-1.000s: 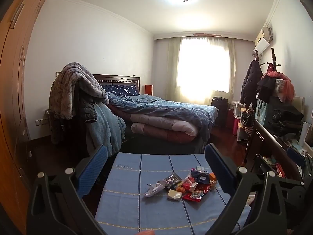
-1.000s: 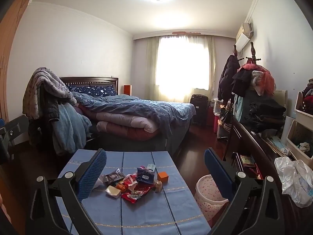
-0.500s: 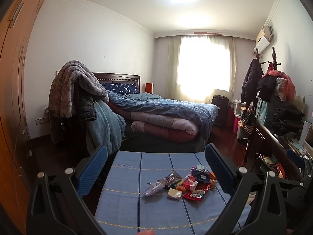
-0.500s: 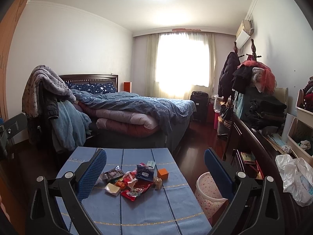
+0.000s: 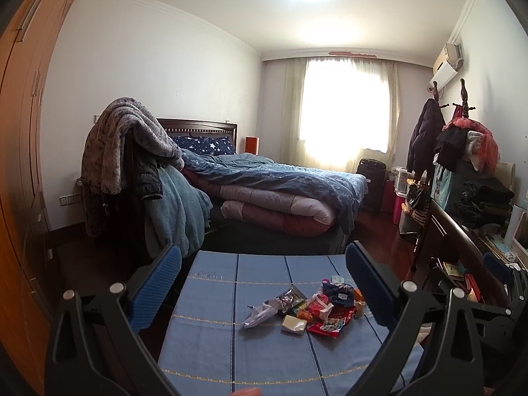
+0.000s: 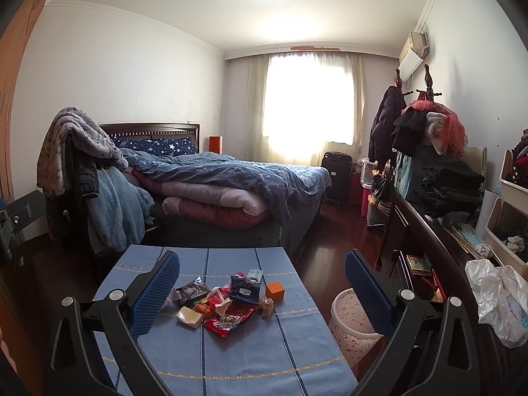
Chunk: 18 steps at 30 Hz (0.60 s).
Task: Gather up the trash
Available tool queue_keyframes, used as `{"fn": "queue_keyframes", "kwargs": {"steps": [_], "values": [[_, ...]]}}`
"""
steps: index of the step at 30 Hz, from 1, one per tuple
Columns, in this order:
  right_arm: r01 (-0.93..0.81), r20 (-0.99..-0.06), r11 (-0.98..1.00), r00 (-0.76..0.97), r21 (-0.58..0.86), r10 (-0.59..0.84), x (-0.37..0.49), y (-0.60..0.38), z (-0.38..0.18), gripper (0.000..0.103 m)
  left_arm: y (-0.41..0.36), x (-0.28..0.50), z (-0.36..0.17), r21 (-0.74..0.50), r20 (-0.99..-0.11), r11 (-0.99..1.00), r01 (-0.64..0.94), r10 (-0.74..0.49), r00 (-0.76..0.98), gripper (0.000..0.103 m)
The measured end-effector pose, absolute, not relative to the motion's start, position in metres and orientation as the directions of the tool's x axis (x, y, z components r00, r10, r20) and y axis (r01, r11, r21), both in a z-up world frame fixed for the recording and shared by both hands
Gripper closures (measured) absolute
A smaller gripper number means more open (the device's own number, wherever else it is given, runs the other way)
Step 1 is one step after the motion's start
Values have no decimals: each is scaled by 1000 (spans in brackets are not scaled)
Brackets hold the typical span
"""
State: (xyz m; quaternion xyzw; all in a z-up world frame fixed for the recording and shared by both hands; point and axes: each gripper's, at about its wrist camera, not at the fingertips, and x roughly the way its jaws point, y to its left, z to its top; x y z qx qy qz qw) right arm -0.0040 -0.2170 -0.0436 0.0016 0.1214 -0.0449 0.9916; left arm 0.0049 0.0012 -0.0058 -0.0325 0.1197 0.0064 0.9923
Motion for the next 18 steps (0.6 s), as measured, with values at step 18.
{"fn": "queue_keyframes", "kwargs": {"steps": [18], "values": [[88, -248, 996, 965, -10, -88, -2, -217, -48, 4, 1, 7, -10, -65, -239, 998, -19, 3, 971, 3]]}}
